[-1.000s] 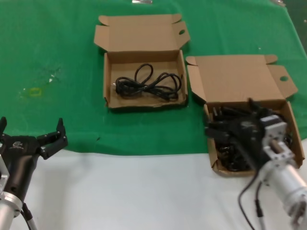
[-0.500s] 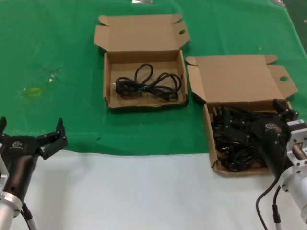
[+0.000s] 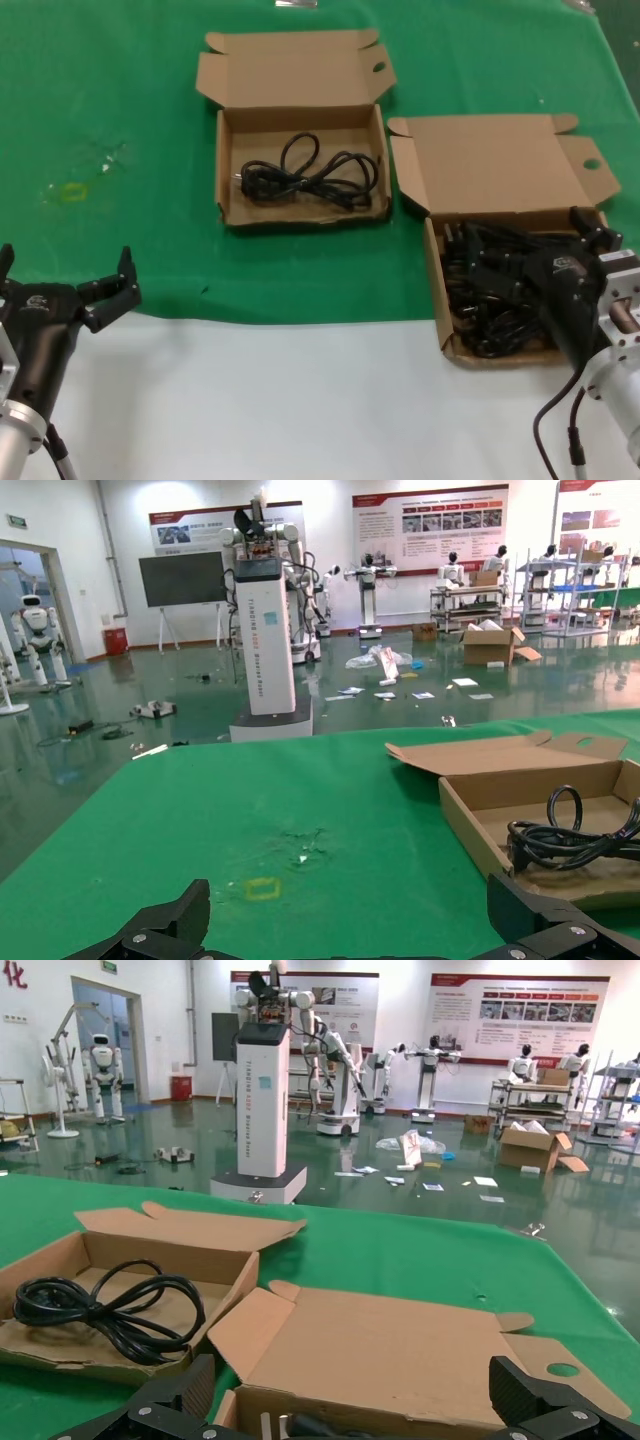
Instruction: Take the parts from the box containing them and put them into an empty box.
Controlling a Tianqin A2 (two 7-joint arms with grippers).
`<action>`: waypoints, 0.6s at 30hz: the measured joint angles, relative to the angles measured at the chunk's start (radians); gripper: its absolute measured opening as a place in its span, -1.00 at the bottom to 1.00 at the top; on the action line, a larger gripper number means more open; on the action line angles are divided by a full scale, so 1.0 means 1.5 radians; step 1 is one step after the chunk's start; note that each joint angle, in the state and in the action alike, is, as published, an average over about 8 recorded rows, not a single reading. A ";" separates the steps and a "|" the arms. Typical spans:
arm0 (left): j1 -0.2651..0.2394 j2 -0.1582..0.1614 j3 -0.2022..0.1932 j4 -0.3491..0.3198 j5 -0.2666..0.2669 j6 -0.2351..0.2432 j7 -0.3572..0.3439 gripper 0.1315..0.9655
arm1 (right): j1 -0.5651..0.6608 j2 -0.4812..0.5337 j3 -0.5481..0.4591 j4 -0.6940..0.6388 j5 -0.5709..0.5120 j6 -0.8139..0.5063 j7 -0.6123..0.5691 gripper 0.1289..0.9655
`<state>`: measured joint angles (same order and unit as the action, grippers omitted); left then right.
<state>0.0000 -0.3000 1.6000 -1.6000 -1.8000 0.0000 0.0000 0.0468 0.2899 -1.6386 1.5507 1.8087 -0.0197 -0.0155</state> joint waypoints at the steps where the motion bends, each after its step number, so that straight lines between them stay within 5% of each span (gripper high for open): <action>1: 0.000 0.000 0.000 0.000 0.000 0.000 0.000 1.00 | 0.000 0.000 0.000 0.000 0.000 0.000 0.000 1.00; 18: 0.000 0.000 0.000 0.000 0.000 0.000 0.000 1.00 | 0.000 0.000 0.000 0.000 0.000 0.000 0.000 1.00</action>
<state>0.0000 -0.3000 1.6000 -1.6000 -1.8000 0.0000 0.0000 0.0468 0.2899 -1.6386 1.5507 1.8087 -0.0197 -0.0155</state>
